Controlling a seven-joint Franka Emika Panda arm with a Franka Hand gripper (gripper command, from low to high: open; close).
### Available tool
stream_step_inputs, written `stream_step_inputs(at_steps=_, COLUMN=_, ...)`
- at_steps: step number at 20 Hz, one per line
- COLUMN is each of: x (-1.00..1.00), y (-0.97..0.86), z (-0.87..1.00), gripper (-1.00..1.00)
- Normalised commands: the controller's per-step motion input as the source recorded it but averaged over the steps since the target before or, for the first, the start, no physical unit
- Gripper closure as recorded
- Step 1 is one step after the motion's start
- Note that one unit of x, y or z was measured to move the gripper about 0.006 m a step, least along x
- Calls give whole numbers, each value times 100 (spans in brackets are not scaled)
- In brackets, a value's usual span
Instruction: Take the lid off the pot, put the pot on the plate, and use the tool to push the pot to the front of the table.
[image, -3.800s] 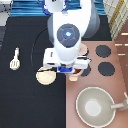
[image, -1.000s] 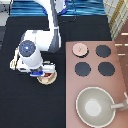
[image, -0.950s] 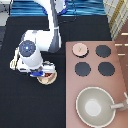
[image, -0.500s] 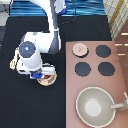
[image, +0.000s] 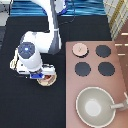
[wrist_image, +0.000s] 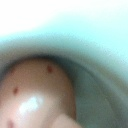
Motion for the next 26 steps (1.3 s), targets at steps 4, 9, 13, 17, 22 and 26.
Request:
stream_step_inputs(at_steps=4, x=-78, y=-14, z=87, gripper=-100)
stream_step_inputs(at_steps=9, x=-51, y=-57, z=81, gripper=-100)
stream_step_inputs(at_steps=13, x=-37, y=-83, z=56, gripper=-100)
stream_step_inputs(at_steps=17, x=-36, y=-89, z=40, gripper=-100)
stream_step_inputs(at_steps=22, x=-49, y=-80, z=16, gripper=-100)
stream_step_inputs(at_steps=26, x=-73, y=-60, z=0, gripper=-100)
